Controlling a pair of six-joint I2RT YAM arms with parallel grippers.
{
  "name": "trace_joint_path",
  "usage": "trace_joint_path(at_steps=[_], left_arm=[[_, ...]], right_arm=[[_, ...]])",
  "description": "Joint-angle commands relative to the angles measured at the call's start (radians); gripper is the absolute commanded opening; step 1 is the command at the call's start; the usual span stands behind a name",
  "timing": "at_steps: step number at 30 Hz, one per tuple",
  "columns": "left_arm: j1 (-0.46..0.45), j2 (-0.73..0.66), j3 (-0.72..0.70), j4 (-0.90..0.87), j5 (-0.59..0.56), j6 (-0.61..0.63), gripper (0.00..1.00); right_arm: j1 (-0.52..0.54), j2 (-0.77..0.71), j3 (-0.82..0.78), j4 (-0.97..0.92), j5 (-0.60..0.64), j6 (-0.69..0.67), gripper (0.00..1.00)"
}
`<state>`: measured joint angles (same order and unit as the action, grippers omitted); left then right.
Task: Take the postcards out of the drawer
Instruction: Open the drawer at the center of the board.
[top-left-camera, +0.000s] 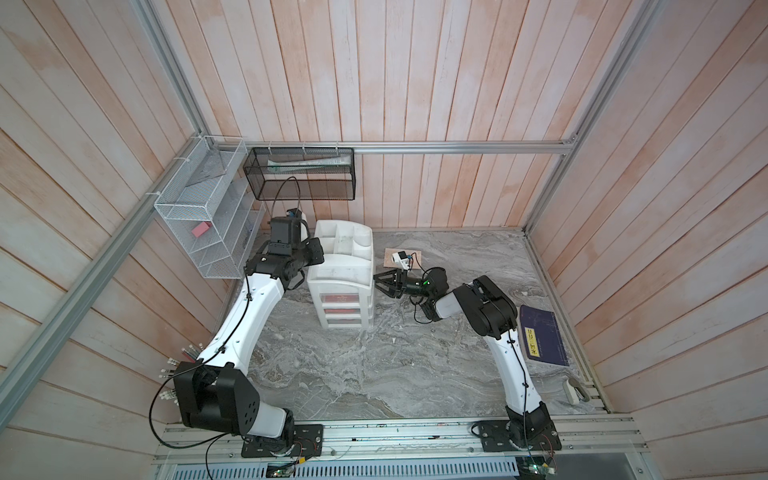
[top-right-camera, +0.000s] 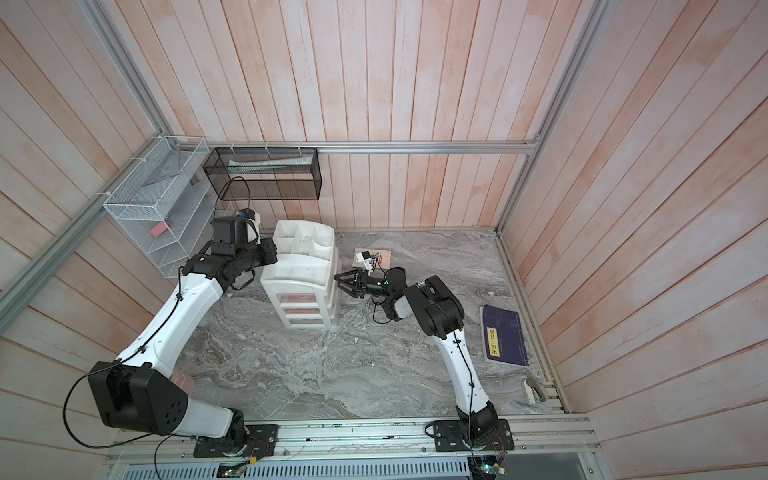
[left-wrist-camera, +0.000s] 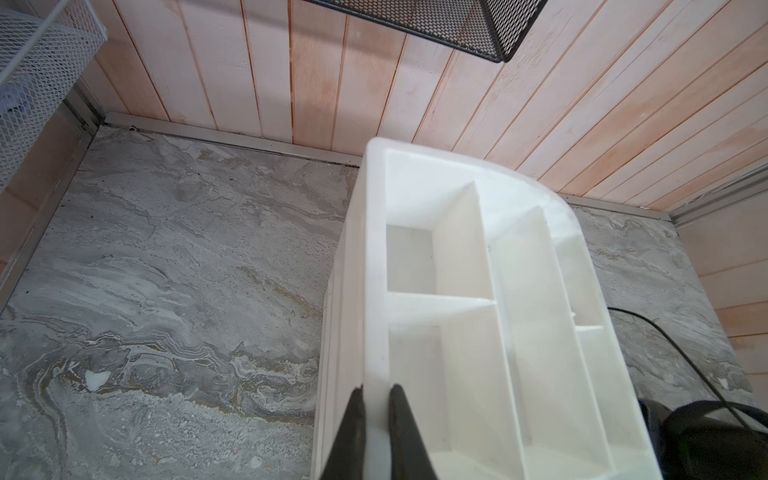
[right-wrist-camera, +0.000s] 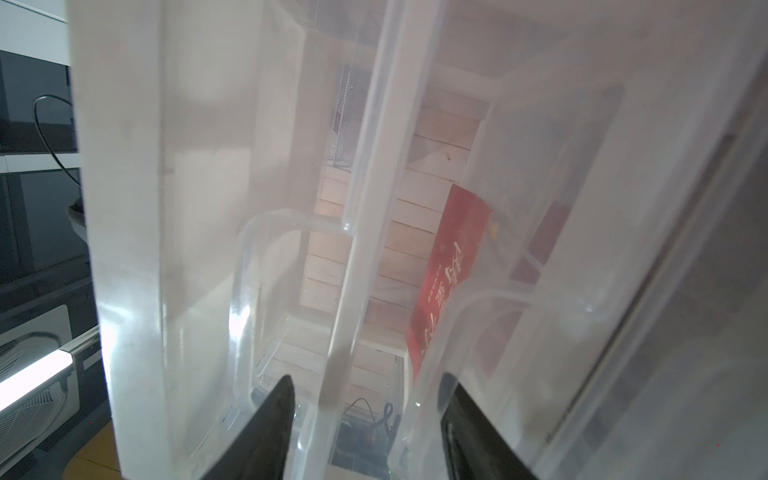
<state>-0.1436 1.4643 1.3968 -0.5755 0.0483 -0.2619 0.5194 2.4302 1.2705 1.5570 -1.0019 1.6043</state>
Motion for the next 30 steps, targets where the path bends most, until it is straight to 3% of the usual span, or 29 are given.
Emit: trace_joint_path(at_steps=[1,13,30], left_arm=[[0.001,0.023,-0.009,-0.092,-0.065,0.016,0.0],[0.002,0.013,-0.012,-0.093,-0.079,0.019,0.0],[0.002,0.011,-0.024,-0.075,-0.044,0.024,0.0]], right_arm=[[-0.012,-0.04,-0.011,0.157,-0.014,0.013,0.55],[-0.038,-0.085,-0.08,0.127,-0.026,-0.025,0.52],[-0.035,-0.243,-0.111,-0.477,0.025,-0.475,0.42]])
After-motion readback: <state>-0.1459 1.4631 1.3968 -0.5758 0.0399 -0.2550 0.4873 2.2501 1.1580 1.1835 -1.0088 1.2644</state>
